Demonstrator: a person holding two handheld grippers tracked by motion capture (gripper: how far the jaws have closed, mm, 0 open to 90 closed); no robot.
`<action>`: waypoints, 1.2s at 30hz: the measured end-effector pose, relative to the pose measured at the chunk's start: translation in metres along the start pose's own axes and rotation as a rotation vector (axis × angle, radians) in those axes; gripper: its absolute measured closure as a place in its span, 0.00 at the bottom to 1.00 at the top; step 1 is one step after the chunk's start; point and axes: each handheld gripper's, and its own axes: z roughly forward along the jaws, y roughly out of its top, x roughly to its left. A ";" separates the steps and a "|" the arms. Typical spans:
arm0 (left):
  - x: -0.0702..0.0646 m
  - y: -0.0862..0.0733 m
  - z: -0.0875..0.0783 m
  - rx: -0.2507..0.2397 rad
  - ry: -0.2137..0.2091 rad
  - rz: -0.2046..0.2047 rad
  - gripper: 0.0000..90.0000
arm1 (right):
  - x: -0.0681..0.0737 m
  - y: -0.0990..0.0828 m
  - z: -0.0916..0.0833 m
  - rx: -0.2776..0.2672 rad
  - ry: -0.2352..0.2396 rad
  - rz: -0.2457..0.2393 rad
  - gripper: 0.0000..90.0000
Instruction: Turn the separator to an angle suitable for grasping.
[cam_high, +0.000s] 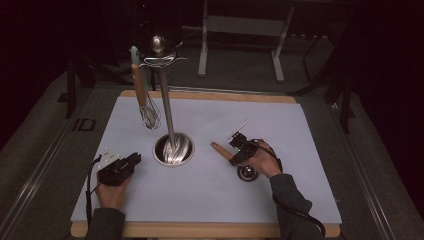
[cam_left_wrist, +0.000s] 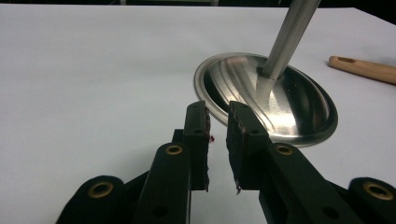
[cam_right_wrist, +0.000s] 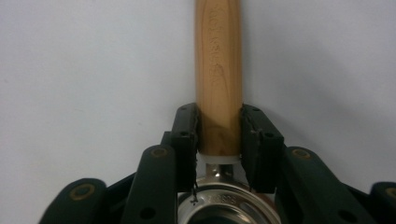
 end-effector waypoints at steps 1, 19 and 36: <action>0.000 0.000 0.000 0.000 0.000 0.000 0.88 | 0.001 0.001 -0.002 -0.006 0.009 0.013 0.78; 0.000 0.000 0.000 -0.001 0.002 0.001 0.88 | 0.008 -0.007 -0.018 -0.151 0.099 -0.042 0.78; 0.000 0.000 0.000 -0.002 0.004 0.002 0.88 | 0.023 -0.004 -0.038 -0.238 0.121 -0.092 0.78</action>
